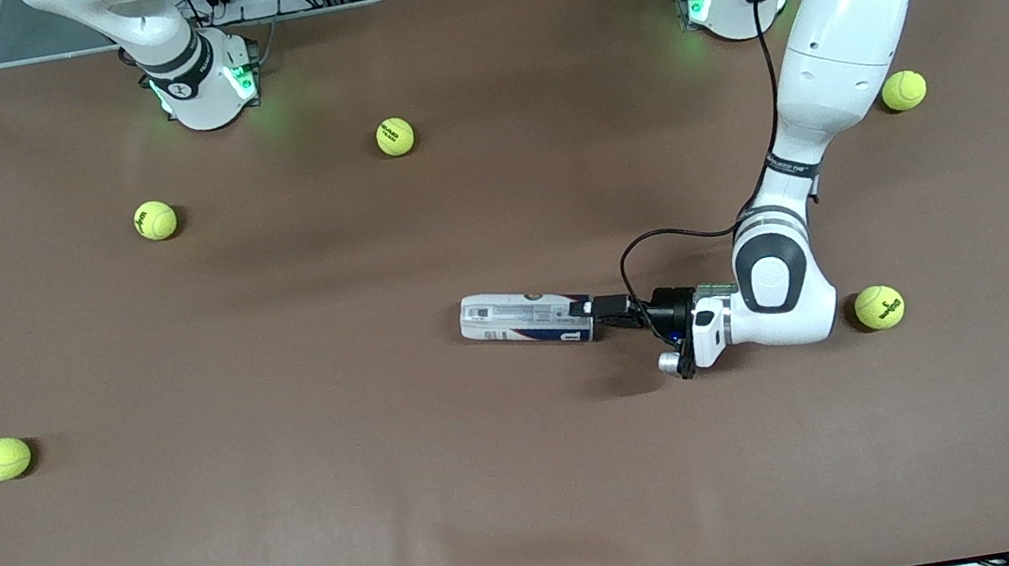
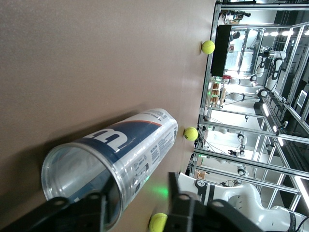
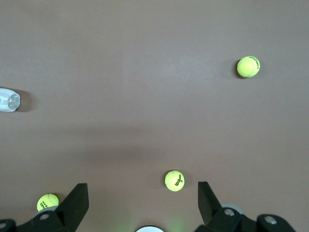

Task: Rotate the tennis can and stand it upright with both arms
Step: 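Grasp the can end with the left gripper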

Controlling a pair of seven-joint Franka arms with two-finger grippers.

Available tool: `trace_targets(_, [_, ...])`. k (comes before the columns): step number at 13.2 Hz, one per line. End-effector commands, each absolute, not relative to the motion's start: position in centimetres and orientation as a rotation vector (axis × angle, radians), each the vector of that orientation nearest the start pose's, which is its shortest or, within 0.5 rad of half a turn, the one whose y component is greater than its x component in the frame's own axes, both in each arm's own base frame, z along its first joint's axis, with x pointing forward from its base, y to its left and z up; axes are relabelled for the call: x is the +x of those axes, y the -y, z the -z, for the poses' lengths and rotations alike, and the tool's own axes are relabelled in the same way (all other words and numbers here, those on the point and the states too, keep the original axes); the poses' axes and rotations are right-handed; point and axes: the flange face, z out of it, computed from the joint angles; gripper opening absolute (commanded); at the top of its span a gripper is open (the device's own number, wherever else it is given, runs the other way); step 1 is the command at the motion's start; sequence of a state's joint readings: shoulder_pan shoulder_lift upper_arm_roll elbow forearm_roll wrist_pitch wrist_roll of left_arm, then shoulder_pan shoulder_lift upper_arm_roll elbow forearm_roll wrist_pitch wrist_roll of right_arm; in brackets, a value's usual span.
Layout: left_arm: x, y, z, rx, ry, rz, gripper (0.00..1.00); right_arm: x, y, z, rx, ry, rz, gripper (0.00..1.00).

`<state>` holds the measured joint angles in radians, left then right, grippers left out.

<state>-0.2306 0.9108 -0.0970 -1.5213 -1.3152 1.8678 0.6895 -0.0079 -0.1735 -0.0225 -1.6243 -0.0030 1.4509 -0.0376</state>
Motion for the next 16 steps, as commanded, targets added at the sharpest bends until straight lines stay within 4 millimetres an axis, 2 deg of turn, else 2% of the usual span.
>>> trace_targets(1, [62.6,28.3,-13.5,1.882,0.155,0.247,0.0,48.2,1.7,-68.1,-3.125,0.022,0.015,1.0])
trace_targets(2, [62.8,28.4,-13.9,1.885,0.158,0.244,0.0,48.4,1.7,-68.0,-3.125,0.022,0.015,1.0])
trace_targets(4, [64.2,28.6,-16.9,1.909,0.162,0.249,0.0,48.5,1.7,-68.0,-3.125,0.022,0.03,1.0])
trace_targets(8, [64.7,29.5,-22.7,1.965,0.08,0.334,0.0,48.6,1.7,-68.0,-3.125,0.022,0.037,1.0])
trace_targets(11, [63.6,32.4,-28.2,2.052,0.071,0.408,0.0,48.8,1.7,-67.8,-3.125,0.022,0.039,1.0])
trace_targets(12, [62.4,34.5,-30.4,2.116,0.079,0.443,0.0,48.8,1.7,-67.8,-3.125,0.022,0.037,1.0])
trace_targets(16, [60.6,37.7,-38.2,2.375,0.016,0.463,0.0,48.8,1.7,-67.9,-3.125,0.022,0.042,1.0])
